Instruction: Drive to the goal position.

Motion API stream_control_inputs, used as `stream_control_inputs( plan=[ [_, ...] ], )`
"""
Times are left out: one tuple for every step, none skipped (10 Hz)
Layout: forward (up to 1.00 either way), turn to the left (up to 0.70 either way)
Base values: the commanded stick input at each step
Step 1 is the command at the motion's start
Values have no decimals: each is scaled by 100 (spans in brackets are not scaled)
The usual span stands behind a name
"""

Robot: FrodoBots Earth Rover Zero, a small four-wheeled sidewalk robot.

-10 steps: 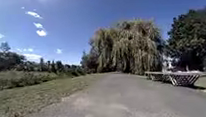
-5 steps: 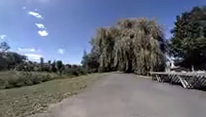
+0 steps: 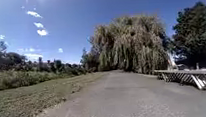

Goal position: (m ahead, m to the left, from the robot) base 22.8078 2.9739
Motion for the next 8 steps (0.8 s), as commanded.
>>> stream_control_inputs(
  plan=[
    [0, 0],
    [0, 0],
    [0, 0],
    [100, 0],
    [100, 0],
    [100, 0],
    [100, 0],
    [100, 0]
  ],
)
